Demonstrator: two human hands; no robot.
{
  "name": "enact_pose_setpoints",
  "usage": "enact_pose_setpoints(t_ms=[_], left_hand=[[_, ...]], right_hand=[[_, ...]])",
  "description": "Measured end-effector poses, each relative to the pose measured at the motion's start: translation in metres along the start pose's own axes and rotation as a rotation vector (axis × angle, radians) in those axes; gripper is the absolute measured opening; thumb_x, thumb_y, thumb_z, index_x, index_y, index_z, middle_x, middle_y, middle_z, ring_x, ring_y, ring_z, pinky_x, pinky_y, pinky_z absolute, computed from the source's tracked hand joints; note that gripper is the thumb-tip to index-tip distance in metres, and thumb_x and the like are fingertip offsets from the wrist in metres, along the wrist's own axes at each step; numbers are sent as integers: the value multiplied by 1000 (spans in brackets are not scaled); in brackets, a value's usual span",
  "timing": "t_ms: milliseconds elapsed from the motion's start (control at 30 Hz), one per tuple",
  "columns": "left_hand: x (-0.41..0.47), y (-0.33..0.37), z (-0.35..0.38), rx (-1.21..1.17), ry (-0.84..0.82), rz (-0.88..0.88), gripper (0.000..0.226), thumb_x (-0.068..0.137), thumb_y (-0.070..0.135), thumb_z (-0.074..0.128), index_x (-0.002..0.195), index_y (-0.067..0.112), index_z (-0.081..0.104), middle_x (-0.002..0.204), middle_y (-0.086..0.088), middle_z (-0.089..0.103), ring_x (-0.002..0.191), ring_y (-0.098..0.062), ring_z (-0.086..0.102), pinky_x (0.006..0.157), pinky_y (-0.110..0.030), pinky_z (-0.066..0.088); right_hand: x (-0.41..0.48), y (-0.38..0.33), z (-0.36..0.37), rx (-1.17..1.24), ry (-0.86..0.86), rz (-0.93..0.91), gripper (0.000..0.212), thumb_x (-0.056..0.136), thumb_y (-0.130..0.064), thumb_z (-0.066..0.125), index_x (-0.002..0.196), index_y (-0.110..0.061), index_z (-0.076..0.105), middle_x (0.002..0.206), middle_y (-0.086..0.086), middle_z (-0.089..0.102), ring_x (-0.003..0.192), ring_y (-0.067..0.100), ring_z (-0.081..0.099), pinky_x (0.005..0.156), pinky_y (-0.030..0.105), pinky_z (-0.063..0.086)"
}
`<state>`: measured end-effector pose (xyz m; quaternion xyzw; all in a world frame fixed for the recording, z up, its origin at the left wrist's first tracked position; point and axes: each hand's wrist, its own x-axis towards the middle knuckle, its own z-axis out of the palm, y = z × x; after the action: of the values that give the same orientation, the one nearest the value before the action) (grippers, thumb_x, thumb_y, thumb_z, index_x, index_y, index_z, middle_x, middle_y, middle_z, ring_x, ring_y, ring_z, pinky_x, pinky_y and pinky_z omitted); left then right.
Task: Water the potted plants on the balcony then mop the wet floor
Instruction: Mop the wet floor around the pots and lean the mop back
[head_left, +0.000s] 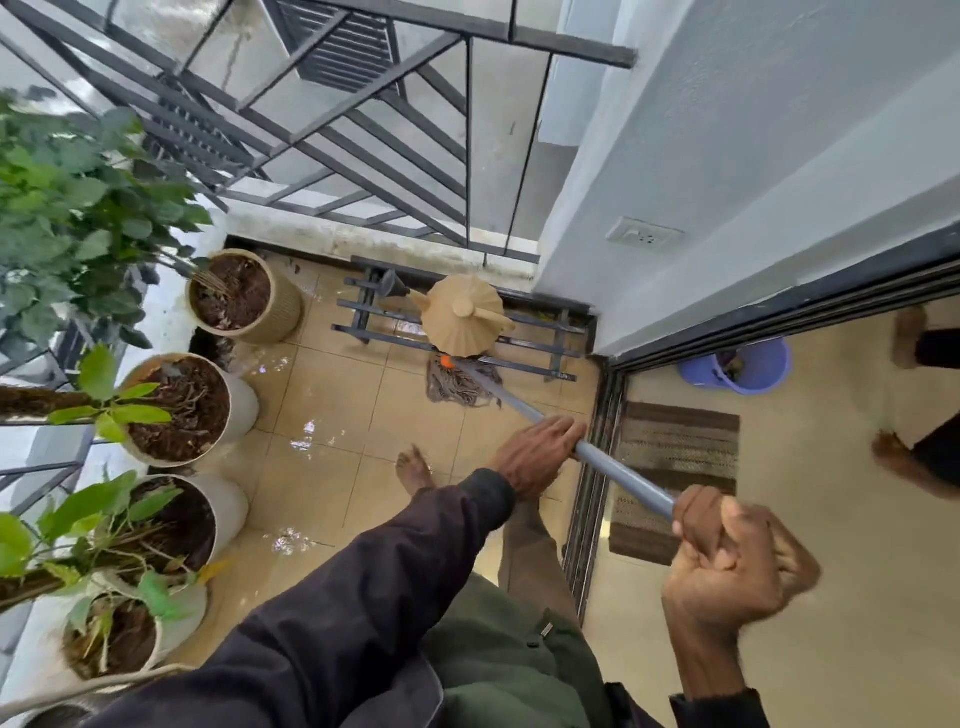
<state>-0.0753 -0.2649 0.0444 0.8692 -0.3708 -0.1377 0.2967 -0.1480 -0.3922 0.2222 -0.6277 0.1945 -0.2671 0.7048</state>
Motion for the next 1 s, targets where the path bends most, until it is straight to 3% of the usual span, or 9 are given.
enact_pose_setpoints(t_ms=[133,200,300,467,533,633,833,1000], left_hand=[[-44,-35,-12,-26,8,-256,22,95,-2,46,114,9,49,110,-9,54,93,-23,53,79,-41,55],[-60,-46,-20,-48,28,-355,21,96,-3,47,110,12,49,105,-8,53,88,-22,52,79,-42,52],[-82,-58,-31,-70,68,-443,15,99,2,48,108,14,48,103,-5,53,87,-19,51,78,-43,51],[-100,-47,-42,-110,174,-440,15,99,5,48,108,17,45,103,-2,50,87,-18,48,71,-42,52],[-95,-41,-49,-122,212,-388,14,98,5,45,109,14,48,104,-4,51,88,-19,48,71,-41,51],[-85,-43,-58,-109,242,-321,16,99,12,37,111,12,48,108,-6,50,90,-24,50,69,-43,51],[-90,-74,-55,-67,172,-288,19,96,0,51,112,11,51,107,-8,53,89,-24,51,72,-43,53],[-99,-72,-54,-110,219,-370,16,98,1,47,111,10,50,105,-9,54,87,-25,51,72,-38,49]], right_hand=[[-23,25,29,13,-88,173,40,84,-14,52,48,-18,35,44,-7,28,37,17,26,46,36,24],[-20,30,49,22,-143,229,38,83,-17,55,47,-21,42,43,-8,29,37,18,26,45,32,26],[-11,30,78,52,-251,202,38,81,-11,56,48,-28,50,42,-13,35,36,15,31,45,28,27],[-8,-2,103,118,-367,96,52,82,11,44,47,-28,45,42,-3,27,37,14,24,46,32,23],[-12,-16,102,124,-403,55,44,83,7,46,48,-19,37,43,1,23,38,14,22,46,33,22],[-24,-27,101,69,-415,-17,25,83,-5,53,64,-20,48,44,-5,27,37,14,25,43,36,25],[-63,-1,108,-57,-369,-4,38,86,-10,52,56,-33,49,48,-4,32,40,21,29,43,41,24],[-66,2,122,7,-413,29,41,83,-6,52,51,-31,45,44,-3,27,36,17,26,41,32,21]])
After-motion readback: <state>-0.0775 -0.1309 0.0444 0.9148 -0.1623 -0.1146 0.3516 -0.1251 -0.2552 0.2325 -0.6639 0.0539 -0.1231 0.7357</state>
